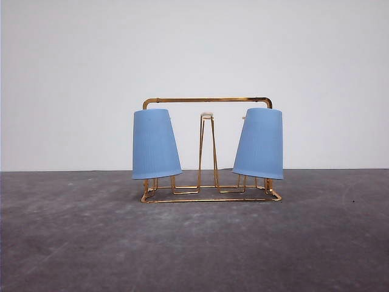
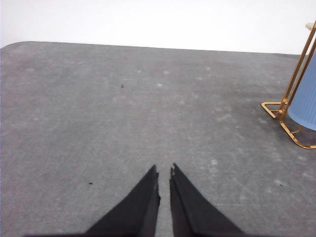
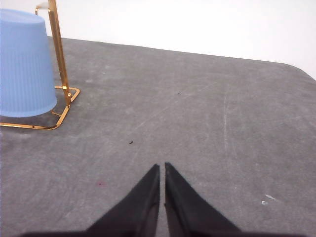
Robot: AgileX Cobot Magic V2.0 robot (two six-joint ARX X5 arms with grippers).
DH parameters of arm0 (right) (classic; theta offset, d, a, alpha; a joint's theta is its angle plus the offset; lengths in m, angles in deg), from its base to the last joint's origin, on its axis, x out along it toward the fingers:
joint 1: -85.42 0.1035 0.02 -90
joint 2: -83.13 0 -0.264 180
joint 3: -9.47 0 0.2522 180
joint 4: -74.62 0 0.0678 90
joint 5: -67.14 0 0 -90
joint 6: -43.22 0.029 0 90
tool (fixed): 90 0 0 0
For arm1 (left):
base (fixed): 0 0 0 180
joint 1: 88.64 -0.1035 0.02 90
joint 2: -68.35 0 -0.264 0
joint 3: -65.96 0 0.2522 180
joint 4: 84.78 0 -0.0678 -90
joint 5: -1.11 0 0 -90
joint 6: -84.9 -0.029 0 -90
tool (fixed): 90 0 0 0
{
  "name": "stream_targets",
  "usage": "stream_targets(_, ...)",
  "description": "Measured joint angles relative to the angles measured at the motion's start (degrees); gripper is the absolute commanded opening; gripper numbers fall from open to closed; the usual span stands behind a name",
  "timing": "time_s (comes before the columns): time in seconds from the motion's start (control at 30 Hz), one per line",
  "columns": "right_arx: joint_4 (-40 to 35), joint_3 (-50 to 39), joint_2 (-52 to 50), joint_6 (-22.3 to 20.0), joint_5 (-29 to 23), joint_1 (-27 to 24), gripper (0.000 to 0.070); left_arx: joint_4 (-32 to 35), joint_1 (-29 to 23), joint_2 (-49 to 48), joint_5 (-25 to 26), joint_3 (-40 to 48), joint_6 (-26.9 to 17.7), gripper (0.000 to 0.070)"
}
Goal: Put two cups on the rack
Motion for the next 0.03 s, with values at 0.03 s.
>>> stream_targets(0.03, 0.0, 0.0, 0.0, 0.0, 0.0, 0.0, 0.0016, 0.0, 0.0, 0.0, 0.0, 0.0, 0.0, 0.0023)
